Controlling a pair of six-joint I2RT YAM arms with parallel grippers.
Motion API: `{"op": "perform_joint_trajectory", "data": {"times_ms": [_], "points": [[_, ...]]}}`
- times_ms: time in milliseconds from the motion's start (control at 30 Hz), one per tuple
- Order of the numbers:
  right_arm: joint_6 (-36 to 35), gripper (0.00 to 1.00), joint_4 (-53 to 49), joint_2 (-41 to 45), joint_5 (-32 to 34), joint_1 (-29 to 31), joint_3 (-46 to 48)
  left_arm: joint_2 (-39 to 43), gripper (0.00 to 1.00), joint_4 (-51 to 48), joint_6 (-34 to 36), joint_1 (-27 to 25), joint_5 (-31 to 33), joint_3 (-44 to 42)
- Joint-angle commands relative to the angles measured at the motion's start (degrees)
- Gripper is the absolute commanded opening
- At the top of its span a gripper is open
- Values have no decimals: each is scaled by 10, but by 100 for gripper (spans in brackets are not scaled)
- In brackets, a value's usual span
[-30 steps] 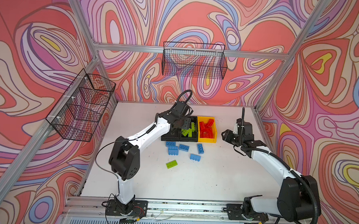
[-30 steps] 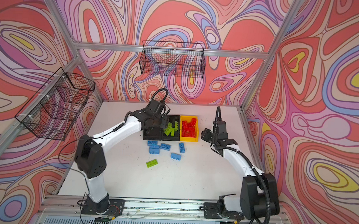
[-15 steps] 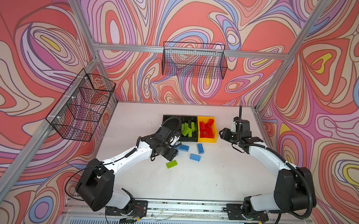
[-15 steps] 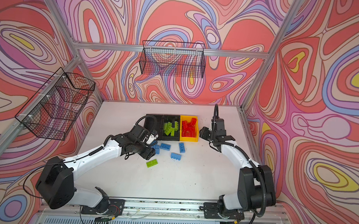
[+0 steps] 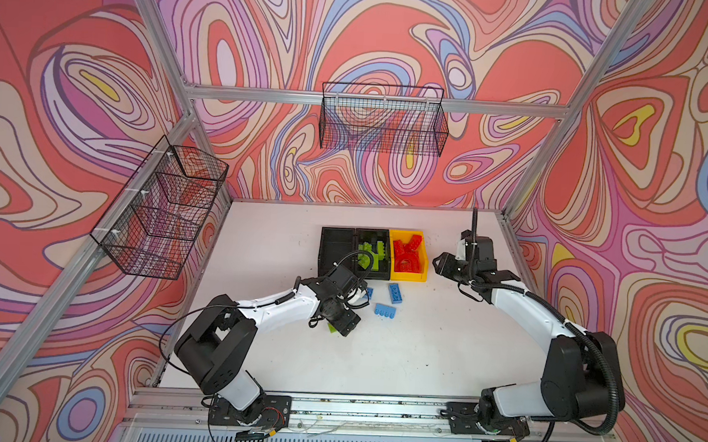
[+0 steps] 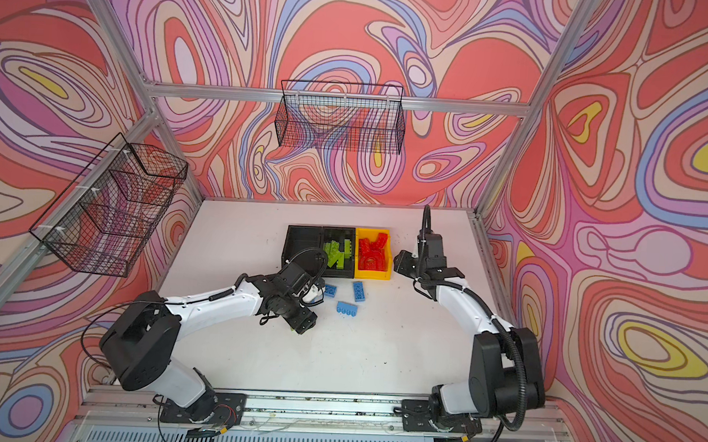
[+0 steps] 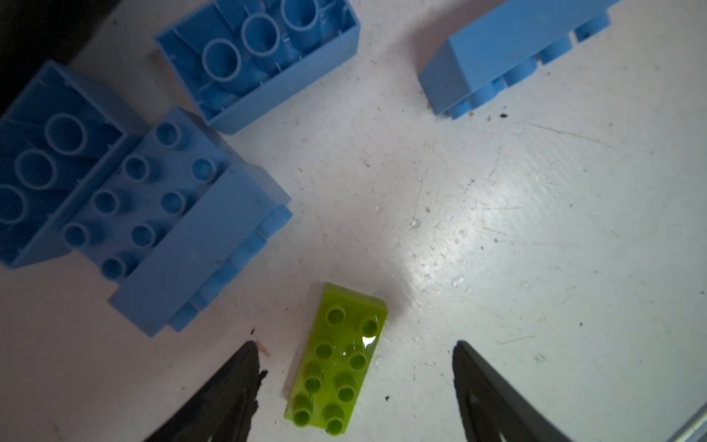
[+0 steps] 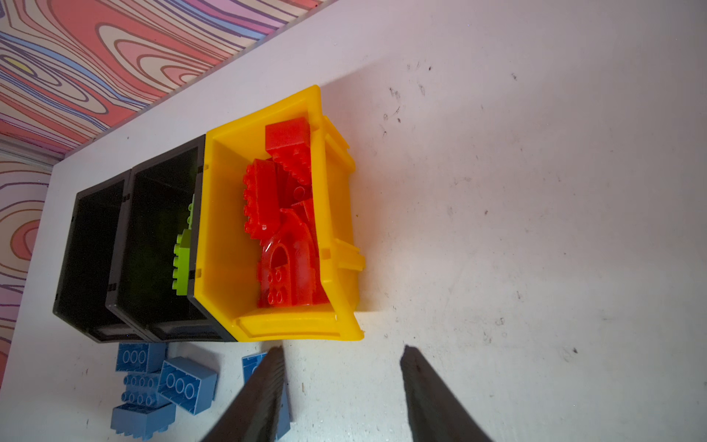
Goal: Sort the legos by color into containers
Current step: 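Lower the left gripper onto the last lime-green brick and grasp it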
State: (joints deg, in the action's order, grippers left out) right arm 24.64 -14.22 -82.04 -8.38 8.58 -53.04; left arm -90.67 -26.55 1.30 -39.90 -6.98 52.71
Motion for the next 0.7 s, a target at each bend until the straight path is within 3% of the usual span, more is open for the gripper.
{"op": "perform_joint_trajectory", "data": {"times_ms": [0,300,667], "points": [[-3,53,-2,3,3,-4,1,-29,81,-13,10,-2,16,25],[0,53,-1,9,14,-4,8,-73,77,-72,82,-4,35,47],[1,52,-2,2,13,-4,3,-85,55,-99,111,-8,45,34]]}}
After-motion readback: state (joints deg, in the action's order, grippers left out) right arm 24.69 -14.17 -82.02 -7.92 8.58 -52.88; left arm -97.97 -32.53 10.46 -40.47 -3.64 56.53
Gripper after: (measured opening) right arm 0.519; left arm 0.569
